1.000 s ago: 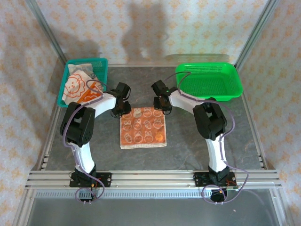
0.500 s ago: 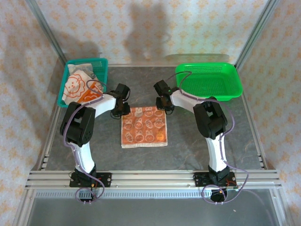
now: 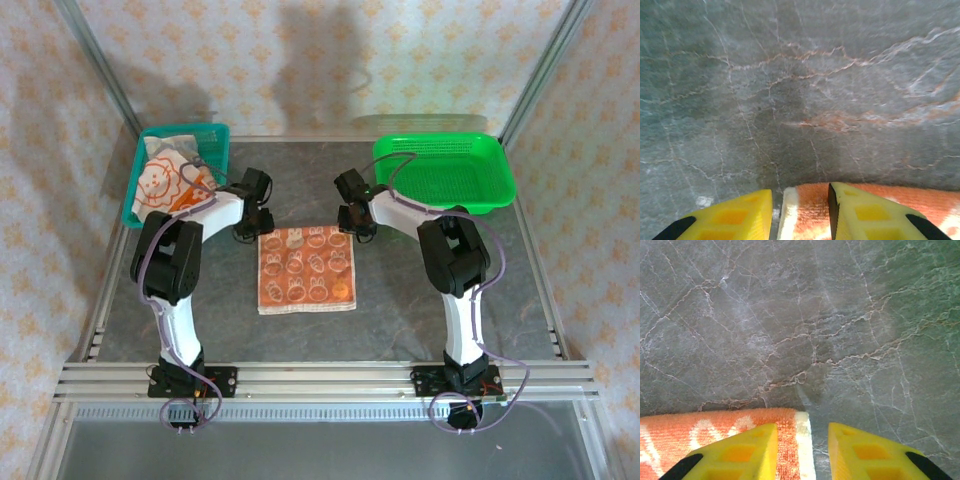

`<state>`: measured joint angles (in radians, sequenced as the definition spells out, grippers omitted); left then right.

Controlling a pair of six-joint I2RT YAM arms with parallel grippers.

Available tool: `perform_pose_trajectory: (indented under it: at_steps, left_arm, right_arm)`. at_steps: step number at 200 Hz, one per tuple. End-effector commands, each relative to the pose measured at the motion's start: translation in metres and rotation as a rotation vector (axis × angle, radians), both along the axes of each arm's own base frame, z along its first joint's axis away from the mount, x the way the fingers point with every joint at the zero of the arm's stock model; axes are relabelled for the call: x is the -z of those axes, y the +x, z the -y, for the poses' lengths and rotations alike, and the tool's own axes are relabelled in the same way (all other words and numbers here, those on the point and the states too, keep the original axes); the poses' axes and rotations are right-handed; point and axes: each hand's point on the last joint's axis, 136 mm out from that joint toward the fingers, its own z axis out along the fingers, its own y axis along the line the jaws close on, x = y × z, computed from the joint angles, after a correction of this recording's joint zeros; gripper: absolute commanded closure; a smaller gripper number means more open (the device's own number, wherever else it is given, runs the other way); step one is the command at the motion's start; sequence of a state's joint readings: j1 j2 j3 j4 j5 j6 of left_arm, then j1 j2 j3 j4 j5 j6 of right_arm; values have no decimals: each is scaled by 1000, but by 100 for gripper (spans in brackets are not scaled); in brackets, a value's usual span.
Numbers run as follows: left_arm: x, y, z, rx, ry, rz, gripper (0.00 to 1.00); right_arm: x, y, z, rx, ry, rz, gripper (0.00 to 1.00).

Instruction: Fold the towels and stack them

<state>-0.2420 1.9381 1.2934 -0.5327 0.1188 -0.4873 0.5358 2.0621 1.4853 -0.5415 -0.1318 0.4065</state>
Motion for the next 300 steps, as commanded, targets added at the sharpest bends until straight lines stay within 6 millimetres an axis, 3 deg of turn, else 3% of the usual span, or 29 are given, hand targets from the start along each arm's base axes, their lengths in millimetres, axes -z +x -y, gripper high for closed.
perform_pose_trajectory:
  at_steps: [1, 49, 87, 95, 106, 128, 135, 181, 233, 300]
  left_arm:
    - [10, -5, -4, 16, 24, -33, 65]
    - [18, -8, -2, 24, 13, -43, 69]
    - [16, -8, 2, 25, -11, -40, 81]
    - [13, -8, 3, 27, -16, -34, 90]
    - [8, -7, 4, 24, -23, -25, 100]
    - [-5, -4, 6, 27, -34, -3, 100]
    - [-23, 0, 6, 25, -42, 37, 100]
    - [-66, 5, 6, 28, -49, 121, 100]
    - [-80, -12, 5, 38, -80, 174, 100]
    - [-68, -54, 1, 29, -112, 195, 100]
  right_arm:
    - [8, 1, 0, 6, -4, -17, 68]
    - [15, 3, -6, -3, 15, -28, 74]
    - [13, 3, -7, -9, 24, -24, 96]
    - [10, 4, -7, -12, 23, -15, 100]
    - [5, 5, -6, -16, 20, -4, 100]
    - [-11, 10, -5, -27, 10, 31, 100]
    - [-17, 11, -5, -33, 8, 44, 100]
    - [-53, 12, -6, -56, 38, 111, 100]
    - [-68, -14, -5, -79, 98, 141, 100]
    - [-61, -69, -6, -119, 69, 166, 100]
